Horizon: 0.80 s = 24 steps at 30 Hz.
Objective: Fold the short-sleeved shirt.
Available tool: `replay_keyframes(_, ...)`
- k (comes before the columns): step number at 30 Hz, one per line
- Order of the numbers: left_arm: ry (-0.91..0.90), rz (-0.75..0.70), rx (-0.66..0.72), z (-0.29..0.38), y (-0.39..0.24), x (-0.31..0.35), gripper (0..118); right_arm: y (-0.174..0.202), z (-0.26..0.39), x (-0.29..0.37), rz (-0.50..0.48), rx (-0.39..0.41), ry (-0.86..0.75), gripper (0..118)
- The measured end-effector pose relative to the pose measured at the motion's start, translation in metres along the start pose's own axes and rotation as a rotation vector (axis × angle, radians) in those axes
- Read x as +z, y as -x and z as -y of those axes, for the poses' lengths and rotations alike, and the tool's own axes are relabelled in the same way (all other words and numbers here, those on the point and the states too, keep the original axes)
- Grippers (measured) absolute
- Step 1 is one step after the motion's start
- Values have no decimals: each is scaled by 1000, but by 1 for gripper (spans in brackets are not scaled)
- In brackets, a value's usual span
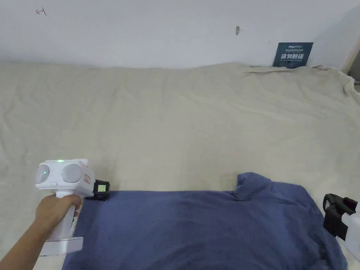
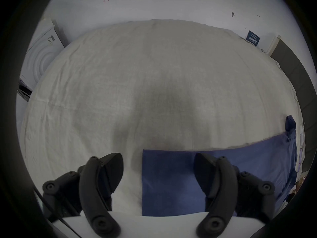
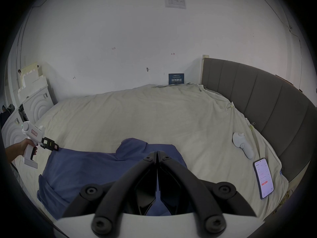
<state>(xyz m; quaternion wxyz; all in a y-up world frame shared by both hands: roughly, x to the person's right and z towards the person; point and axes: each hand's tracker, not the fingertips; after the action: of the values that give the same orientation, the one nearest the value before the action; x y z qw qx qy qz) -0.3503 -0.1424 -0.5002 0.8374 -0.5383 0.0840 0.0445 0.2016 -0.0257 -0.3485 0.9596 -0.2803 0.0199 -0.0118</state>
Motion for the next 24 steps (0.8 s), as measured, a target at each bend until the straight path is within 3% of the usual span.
replay_keyframes(3,-12,29,2,7,-7,5,51,-5,3,-5,1,-10,23,0)
replay_keyframes(6,-39,32,-26,10,-10,13,4,-13,4,-13,-1,-21,53,0)
replay_keyframes(14,-134,114,-17,23,-12,61,2,-34,-18,-87,-15,-6,167,5)
replay_keyframes(15,-148,120,-28,24,-13,68,2,-37,-21,-101,-17,-6,191,16)
replay_keyframes(16,-158,123,-34,25,-13,73,2,-39,-22,-112,-23,-21,210,34)
replay_keyframes(17,-164,125,-41,27,-14,78,2,-40,-23,-126,-13,-24,234,66)
replay_keyframes(18,-168,126,-45,29,-14,83,2,-42,-23,-140,1,-39,278,89)
replay_keyframes(19,-173,128,-47,28,-13,84,2,-43,-22,-151,15,-42,310,104)
replay_keyframes(20,-182,132,-47,29,-13,87,2,-44,-22,-162,40,-24,341,110)
replay_keyframes(24,-193,144,-49,30,-11,92,2,-43,-16,-197,71,62,407,109)
